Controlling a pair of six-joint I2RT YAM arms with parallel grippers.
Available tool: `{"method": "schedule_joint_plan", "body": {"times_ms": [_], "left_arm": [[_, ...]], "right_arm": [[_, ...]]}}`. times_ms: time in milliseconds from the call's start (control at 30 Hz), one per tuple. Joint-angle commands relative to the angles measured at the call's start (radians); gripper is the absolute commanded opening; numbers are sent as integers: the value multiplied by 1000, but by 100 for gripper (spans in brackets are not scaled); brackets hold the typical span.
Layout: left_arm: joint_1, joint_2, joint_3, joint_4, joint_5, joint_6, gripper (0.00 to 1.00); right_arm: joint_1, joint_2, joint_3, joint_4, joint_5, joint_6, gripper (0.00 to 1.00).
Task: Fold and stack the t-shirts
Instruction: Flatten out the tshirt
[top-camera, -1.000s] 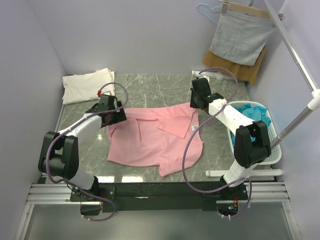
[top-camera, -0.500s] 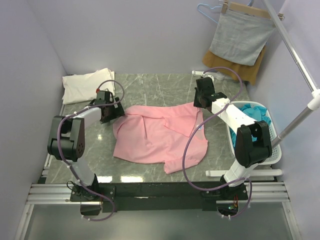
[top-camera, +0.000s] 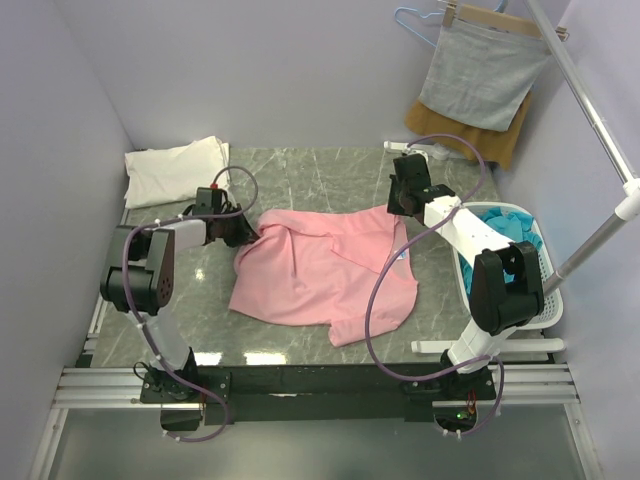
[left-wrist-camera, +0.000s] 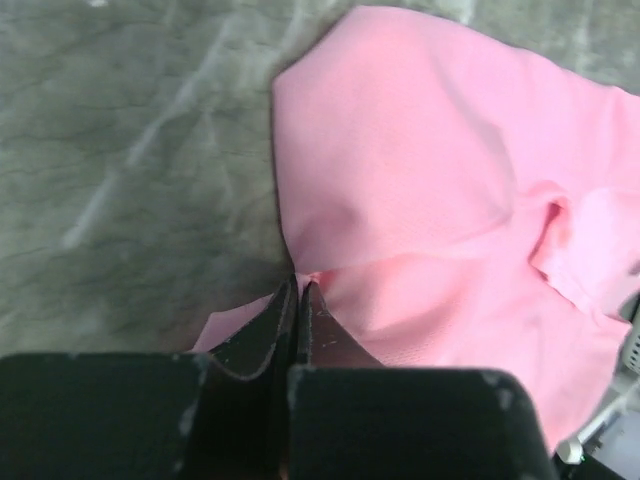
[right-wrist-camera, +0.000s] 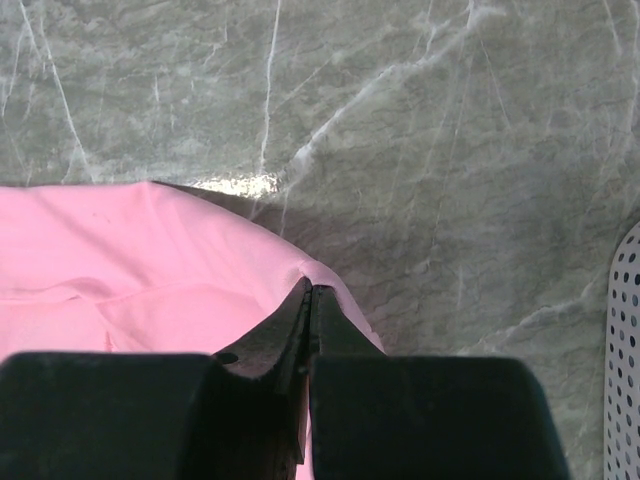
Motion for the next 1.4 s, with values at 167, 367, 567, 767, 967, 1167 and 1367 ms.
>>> {"method": "schedule_joint_plan", "body": {"times_ms": [167,367,567,767,967,1167,1367], "left_arm": [[1,-358,162,-222,-271,77,1],[1,-373,203,-220,-521,116,78],[-2,-198,171,-253,-629,73,100],[-8,-206,94,-208,-601,51,99],[-12,-241,28,-142,-508,31,99],[-12,-122,143,-139,-385,23,99],[-12,-47,226,-121,-293,13,99]], "right_arm": [[-13,-42,12,15,5,-15,0],[-16,20,35,28,-13,-6,0],[-17,72,70,33,-18,8,29],[-21,-11,21,47,94,19,67],[-24,-97,-33,4,3,26,77],[-39,-14,-45,10,-229,83,74],[-68,75,-71,70,-353,158,67]]}}
